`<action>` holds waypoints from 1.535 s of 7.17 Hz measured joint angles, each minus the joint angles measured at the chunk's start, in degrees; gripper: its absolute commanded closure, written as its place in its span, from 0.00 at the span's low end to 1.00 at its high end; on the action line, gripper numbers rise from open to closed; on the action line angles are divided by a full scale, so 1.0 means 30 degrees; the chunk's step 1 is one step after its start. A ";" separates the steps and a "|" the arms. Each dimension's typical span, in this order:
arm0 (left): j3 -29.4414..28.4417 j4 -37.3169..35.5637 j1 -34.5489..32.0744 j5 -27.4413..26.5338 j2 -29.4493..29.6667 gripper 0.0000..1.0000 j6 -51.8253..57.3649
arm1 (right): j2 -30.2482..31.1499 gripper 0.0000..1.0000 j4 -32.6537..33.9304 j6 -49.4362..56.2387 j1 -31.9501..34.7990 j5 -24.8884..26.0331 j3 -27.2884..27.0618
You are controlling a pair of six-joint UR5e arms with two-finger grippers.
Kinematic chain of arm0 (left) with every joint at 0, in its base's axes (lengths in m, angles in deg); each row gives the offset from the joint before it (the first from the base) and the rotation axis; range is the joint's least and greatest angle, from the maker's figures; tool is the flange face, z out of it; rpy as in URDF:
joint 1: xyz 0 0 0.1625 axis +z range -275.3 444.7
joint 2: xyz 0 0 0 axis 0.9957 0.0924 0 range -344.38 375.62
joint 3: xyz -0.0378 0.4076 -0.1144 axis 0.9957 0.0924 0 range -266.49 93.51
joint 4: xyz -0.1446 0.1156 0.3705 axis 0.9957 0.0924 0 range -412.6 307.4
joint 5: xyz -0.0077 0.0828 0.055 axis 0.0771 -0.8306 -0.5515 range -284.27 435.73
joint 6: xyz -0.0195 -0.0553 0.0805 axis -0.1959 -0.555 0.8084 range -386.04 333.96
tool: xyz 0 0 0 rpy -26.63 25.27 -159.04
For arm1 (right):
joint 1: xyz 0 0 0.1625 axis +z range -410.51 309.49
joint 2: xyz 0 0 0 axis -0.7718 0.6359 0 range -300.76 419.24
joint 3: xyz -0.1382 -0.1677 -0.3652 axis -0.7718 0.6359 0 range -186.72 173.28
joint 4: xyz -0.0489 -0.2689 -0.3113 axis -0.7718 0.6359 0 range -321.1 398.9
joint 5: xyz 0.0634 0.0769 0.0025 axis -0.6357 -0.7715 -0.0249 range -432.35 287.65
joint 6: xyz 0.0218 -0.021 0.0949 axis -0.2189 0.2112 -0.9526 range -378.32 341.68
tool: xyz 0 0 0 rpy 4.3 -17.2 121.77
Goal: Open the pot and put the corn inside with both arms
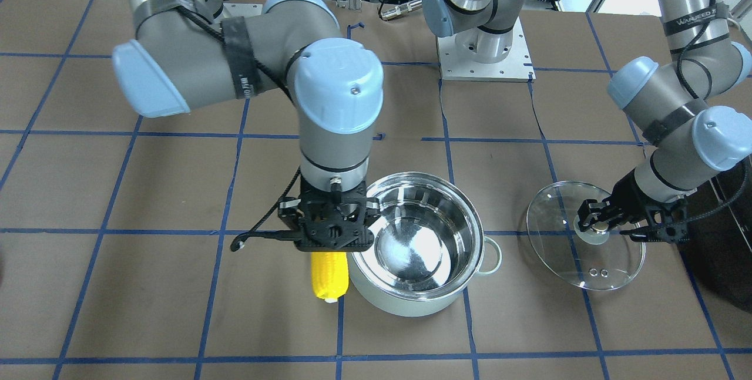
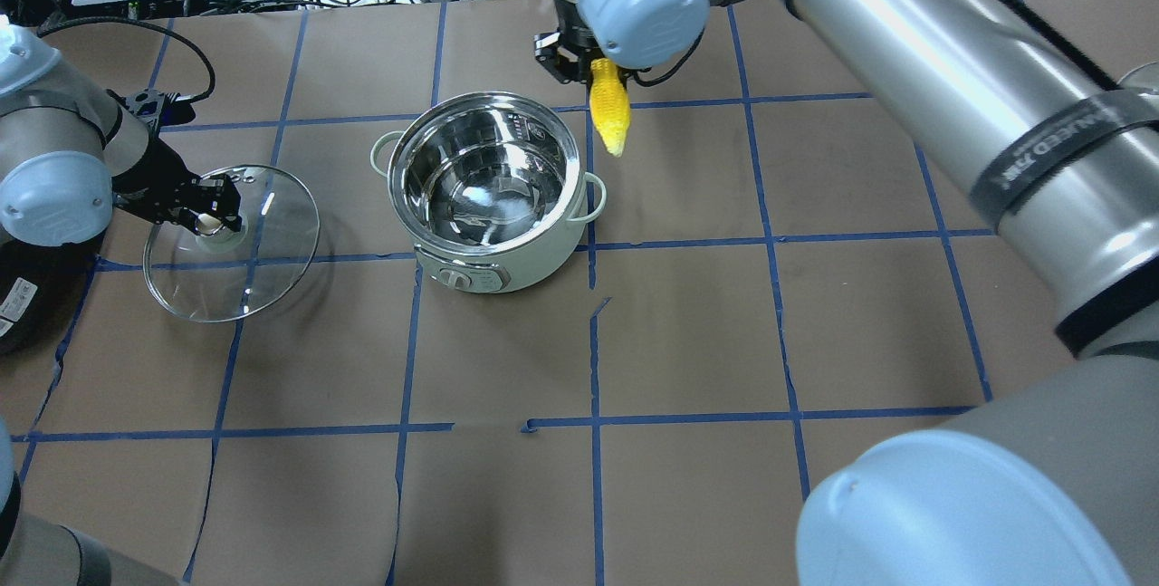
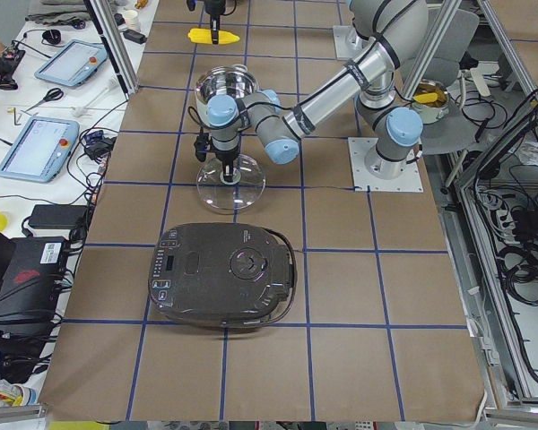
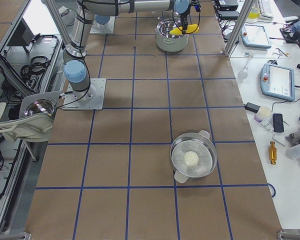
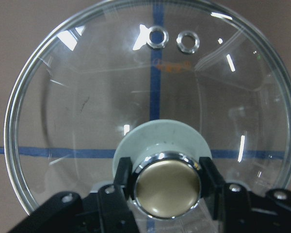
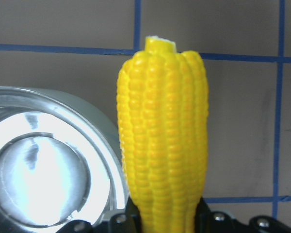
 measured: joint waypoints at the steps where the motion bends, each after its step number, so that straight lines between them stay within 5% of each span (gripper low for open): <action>1: 0.0074 -0.0058 0.0140 0.0000 0.0099 0.79 0.0037 | -0.0658 1.00 0.0163 -0.1032 0.1012 -0.0030 0.0499; 2: 0.0089 -0.0069 0.0174 0.0024 0.0189 0.79 -0.0201 | -0.1273 1.00 0.0641 -0.1719 0.1810 -0.0053 0.0761; 3: 0.0089 -0.0064 0.0168 0.0061 0.0257 0.79 -0.0566 | -0.1828 0.90 0.1175 -0.2067 0.2436 -0.0063 0.0867; 4: 0.0088 -0.0058 0.0148 0.0070 0.0331 0.79 -0.0755 | -0.2222 0.02 0.1578 -0.2164 0.2792 -0.0074 0.0890; 11: 0.0131 0.0024 0.0047 0.0217 0.0425 0.78 -0.0608 | -0.0536 0.00 0.1615 -0.0777 0.1782 0.0081 -0.0187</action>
